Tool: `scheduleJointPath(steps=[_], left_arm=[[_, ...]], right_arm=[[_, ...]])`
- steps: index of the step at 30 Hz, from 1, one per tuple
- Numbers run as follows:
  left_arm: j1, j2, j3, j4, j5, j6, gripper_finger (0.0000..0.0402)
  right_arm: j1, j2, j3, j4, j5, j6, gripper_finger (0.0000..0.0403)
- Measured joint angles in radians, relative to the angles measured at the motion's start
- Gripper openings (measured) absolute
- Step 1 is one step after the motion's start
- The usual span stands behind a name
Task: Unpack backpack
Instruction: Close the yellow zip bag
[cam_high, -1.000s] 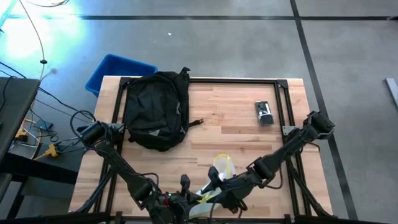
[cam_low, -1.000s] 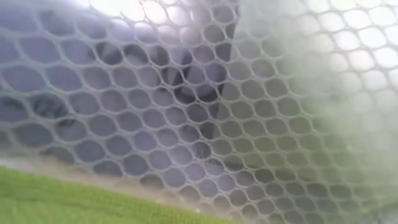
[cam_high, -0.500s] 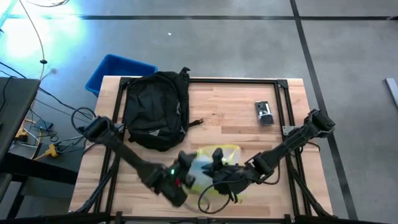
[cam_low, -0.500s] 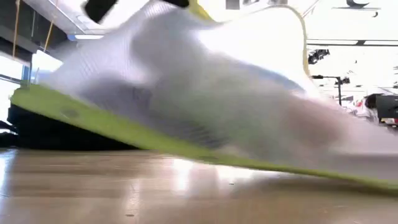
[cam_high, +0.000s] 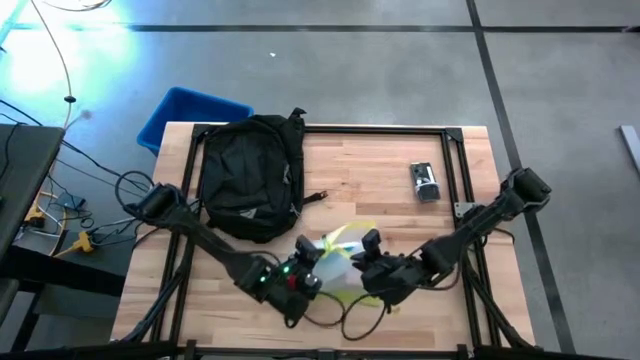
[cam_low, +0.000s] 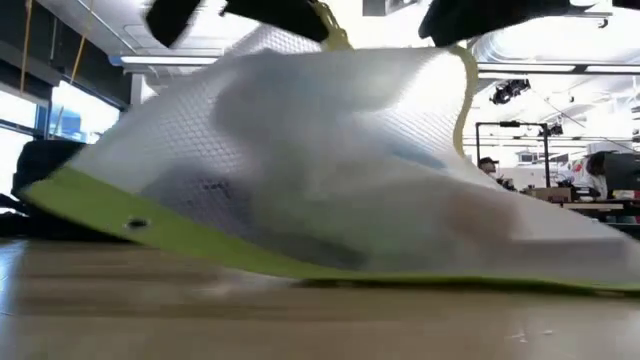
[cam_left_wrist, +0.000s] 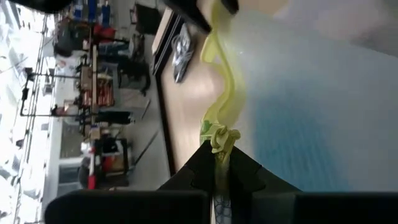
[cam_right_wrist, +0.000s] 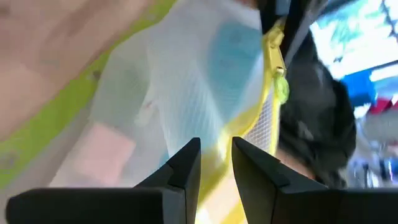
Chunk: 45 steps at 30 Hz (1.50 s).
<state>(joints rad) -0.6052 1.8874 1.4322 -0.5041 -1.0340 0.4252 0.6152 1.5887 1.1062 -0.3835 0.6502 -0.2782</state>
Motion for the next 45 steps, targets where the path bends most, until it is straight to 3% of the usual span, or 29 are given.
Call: scheduleJointPath(steps=[5, 8, 12, 15, 21, 25, 33, 39, 45], left_arm=[[-0.041, 0.0, 0.0, 0.002, -0.015, -0.021, 0.0], [-0.045, 0.0, 0.0, 0.002, -0.026, -0.016, 0.0], [-0.036, 0.0, 0.0, 0.002, -0.015, -0.028, 0.0], [-0.034, 0.001, 0.0, 0.002, -0.011, -0.028, 0.0], [-0.03, 0.002, 0.0, 0.0, -0.005, -0.03, 0.0], [-0.03, 0.002, -0.001, 0.0, 0.003, -0.031, 0.0], [-0.03, 0.003, -0.001, 0.002, -0.002, -0.031, 0.0], [-0.03, 0.003, -0.001, 0.002, -0.002, -0.032, 0.0], [-0.031, 0.003, -0.001, -0.002, 0.002, -0.051, 0.0]], right_arm=[[-0.03, -0.025, -0.167, 0.527, -0.043, -0.123, 0.0075], [-0.09, -0.025, -0.212, 0.72, -0.146, -0.115, 0.0075], [-0.185, -0.021, -0.213, 0.736, -0.395, -0.053, 0.0087], [-0.219, -0.007, -0.194, 0.743, -0.513, -0.059, 0.0117], [-0.237, 0.05, -0.17, 0.741, -0.528, -0.09, 0.0193], [-0.242, 0.075, -0.158, 0.741, -0.523, -0.089, 0.0207], [-0.248, 0.075, -0.157, 0.707, -0.419, -0.086, 0.014], [-0.248, 0.075, -0.157, 0.655, -0.413, -0.041, 0.0093], [-0.215, 0.074, -0.157, 0.658, -0.382, -0.107, 0.003]])
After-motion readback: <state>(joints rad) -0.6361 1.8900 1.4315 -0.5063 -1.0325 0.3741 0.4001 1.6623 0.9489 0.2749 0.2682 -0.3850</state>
